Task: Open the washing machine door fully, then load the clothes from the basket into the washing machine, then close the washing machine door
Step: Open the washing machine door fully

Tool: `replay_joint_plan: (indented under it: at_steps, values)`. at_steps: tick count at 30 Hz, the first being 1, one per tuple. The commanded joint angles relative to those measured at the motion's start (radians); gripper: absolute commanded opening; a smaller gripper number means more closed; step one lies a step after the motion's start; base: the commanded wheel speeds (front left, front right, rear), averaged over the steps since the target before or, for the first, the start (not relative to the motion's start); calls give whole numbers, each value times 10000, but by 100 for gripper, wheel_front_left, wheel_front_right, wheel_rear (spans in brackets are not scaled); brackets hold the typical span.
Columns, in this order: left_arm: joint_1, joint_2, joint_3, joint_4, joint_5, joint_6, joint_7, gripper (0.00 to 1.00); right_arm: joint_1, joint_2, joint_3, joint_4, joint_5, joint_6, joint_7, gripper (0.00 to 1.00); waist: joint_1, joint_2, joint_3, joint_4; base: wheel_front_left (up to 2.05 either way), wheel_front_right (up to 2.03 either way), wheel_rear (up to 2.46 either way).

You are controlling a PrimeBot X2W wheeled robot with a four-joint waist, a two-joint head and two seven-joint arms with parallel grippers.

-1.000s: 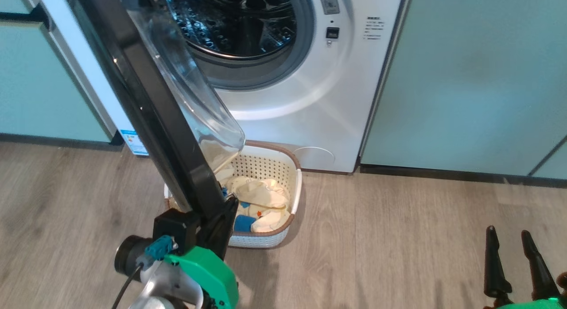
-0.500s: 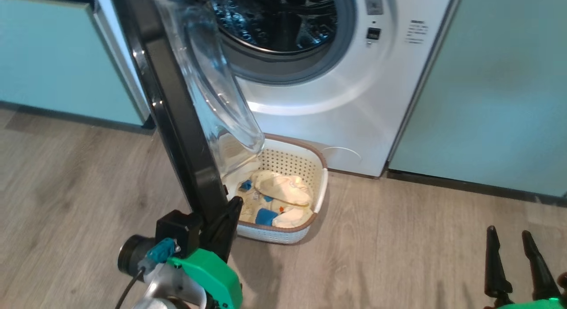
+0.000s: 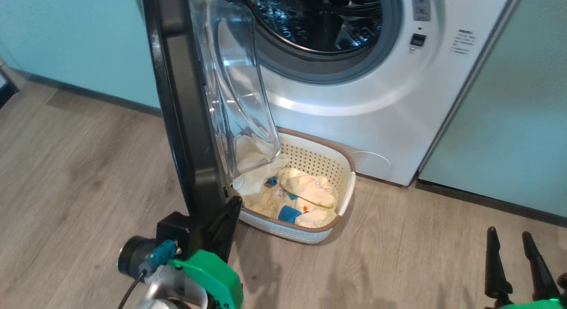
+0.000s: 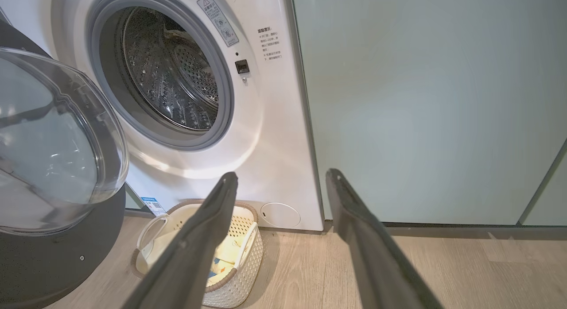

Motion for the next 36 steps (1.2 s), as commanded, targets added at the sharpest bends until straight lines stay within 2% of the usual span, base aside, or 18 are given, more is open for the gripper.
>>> replay_joint_plan:
  at_steps: [1, 17, 36]
  values:
    - [-352, 160, 528, -265, 88, 149, -91, 0, -323, -125, 176, -292, -53, -29, -67, 100, 0, 0, 11, 168, 0, 0, 0]
    - [-240, 311, 978, -205, 197, 582, -647, 0, -251, -125, 198, -235, -25, -29, -67, 100, 0, 0, -89, 995, 0, 0, 0]
    - [-364, 864, 2219, 609, -79, 887, -1606, 0, -215, -125, 211, -200, -40, -29, -67, 100, 0, 0, -44, 1116, 0, 0, 0]
